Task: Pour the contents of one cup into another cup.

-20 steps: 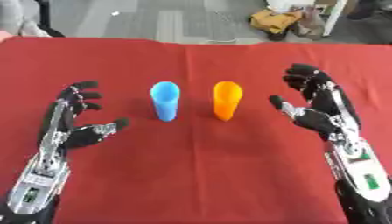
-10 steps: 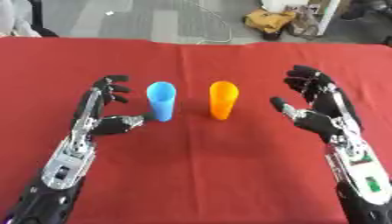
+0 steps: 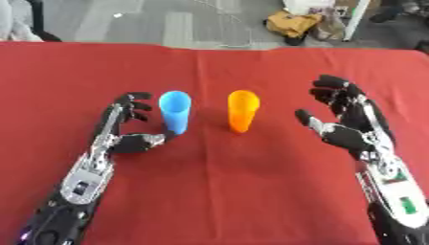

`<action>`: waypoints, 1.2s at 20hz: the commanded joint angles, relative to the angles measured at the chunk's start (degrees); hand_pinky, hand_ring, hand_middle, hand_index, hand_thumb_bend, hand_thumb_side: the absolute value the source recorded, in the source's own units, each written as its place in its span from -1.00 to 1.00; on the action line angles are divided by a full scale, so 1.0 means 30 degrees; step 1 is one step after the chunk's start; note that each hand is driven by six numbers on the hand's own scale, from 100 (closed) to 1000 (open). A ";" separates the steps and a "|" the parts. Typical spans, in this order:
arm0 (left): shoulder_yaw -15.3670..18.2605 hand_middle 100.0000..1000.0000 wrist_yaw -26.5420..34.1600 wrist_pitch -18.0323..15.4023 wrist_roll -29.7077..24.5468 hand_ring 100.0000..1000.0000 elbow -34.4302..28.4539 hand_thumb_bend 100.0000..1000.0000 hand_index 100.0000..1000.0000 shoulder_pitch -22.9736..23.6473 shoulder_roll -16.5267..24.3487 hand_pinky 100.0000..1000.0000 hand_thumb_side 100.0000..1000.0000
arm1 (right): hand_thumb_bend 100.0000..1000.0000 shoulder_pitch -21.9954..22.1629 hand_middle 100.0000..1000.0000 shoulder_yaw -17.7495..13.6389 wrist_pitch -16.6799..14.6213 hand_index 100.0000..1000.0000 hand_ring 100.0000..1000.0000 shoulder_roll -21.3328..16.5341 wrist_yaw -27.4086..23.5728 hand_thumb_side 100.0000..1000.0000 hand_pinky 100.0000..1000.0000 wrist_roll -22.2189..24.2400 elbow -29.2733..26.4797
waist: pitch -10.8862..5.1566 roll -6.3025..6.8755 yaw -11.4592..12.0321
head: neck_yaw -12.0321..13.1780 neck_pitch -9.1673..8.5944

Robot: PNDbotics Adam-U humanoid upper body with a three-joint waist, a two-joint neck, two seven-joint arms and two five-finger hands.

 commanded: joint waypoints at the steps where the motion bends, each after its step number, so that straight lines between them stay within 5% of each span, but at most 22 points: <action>1: 0.0224 0.40 -0.0025 -0.0298 -0.0170 0.31 0.0249 0.52 0.49 -0.0606 0.0051 0.11 -1.00 | 0.03 -0.0277 0.44 -0.0070 -0.0033 0.58 0.51 -0.0185 -0.0028 -1.00 0.73 -0.0064 -0.0208 | -0.0225 0.0005 -0.0076 | 0.0102 -0.0252; 24: 0.0550 0.34 -0.0417 -0.0561 -0.0943 0.29 0.1965 0.53 0.47 -0.2362 0.0405 0.10 -1.00 | 0.03 -0.0535 0.28 0.0016 -0.0411 0.53 0.29 -0.0127 -0.0360 -1.00 0.68 0.0213 -0.0526 | 0.0300 -0.0096 -0.1290 | 0.0317 -0.0582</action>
